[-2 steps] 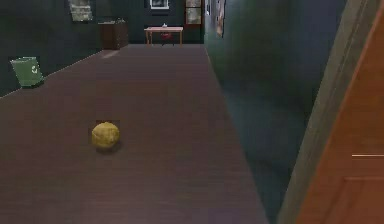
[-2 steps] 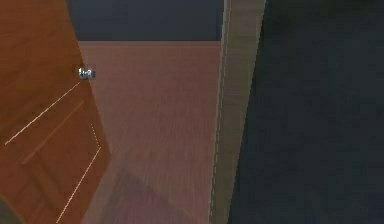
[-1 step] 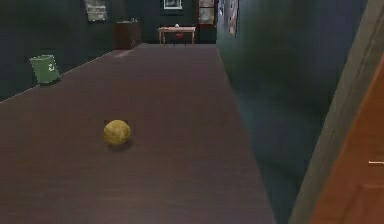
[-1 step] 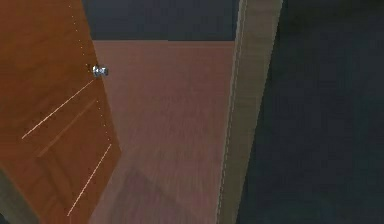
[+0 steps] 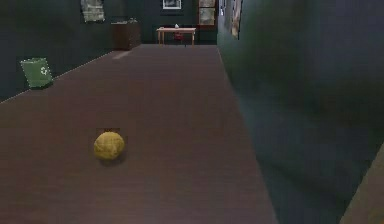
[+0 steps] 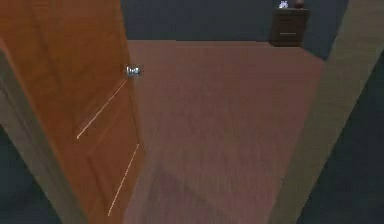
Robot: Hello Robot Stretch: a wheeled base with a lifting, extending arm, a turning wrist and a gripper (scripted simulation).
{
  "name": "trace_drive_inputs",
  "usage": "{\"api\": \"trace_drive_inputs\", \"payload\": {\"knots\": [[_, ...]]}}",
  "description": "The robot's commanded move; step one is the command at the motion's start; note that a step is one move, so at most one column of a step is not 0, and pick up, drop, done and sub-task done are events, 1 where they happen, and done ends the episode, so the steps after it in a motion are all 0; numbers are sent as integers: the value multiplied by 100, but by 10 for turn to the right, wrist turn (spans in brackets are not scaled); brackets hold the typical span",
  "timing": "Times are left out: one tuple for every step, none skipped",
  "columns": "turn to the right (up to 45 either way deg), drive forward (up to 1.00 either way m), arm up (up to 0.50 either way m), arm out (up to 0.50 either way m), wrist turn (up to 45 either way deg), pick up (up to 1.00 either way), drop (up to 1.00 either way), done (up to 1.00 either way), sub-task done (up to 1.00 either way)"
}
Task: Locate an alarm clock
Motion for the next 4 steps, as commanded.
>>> {"api": "trace_drive_inputs", "payload": {"knots": [[450, 0, 0, 0, 0, 0, 0, 0, 0], [420, 0, 0, 0, 0, 0, 0, 0, 0], [0, 25, 0, 0, 0, 0, 0, 0, 0], [30, 0, 0, 0, 0, 0, 0, 0, 0]]}}
